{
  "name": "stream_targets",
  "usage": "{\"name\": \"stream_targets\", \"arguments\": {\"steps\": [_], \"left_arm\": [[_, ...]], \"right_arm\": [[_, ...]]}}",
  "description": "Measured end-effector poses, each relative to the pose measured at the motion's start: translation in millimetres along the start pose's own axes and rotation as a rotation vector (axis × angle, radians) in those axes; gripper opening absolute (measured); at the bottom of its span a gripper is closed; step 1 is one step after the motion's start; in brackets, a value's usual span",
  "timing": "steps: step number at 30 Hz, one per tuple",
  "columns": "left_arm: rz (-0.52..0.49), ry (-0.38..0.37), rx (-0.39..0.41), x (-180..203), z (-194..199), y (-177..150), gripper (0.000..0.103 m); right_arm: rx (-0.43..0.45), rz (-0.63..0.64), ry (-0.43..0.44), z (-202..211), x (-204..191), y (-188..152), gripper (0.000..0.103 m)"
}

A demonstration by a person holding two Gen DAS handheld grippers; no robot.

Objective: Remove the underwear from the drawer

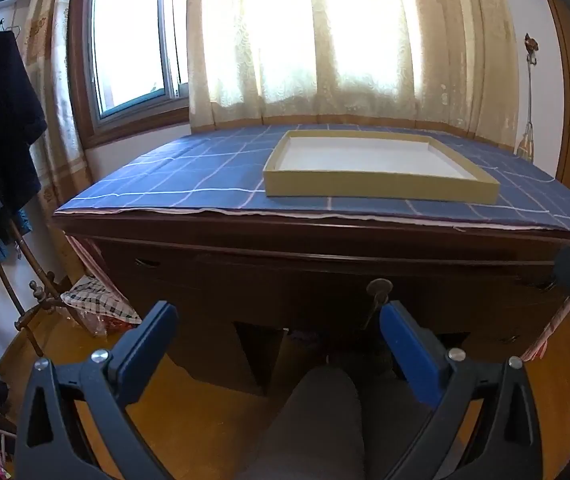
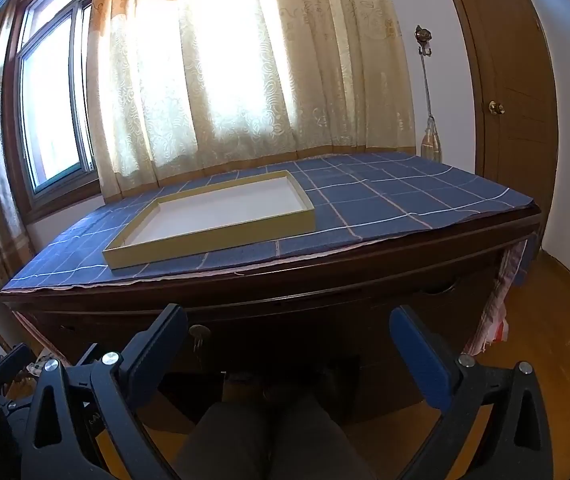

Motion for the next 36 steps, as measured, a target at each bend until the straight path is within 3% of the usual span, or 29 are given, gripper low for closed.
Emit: {"name": "stream_targets", "arguments": {"steps": [36], "left_arm": [[0.001, -0.008, -0.008, -2.6, -0.1, 0.7, 0.103]], "right_arm": [[-0.016, -0.004, 0.013, -0.8, -2.8, -1.6, 0.102]]}}
Point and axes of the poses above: each gripper's, at about its wrist camera, not at the fingertips, and z roughly against the way its jaws point, x to its right, y to its top, the point moved 2 cm from there along -z, roughly the way its jaws point, and after that the axes turned 5 degrees about z, right-handed, at the moved point
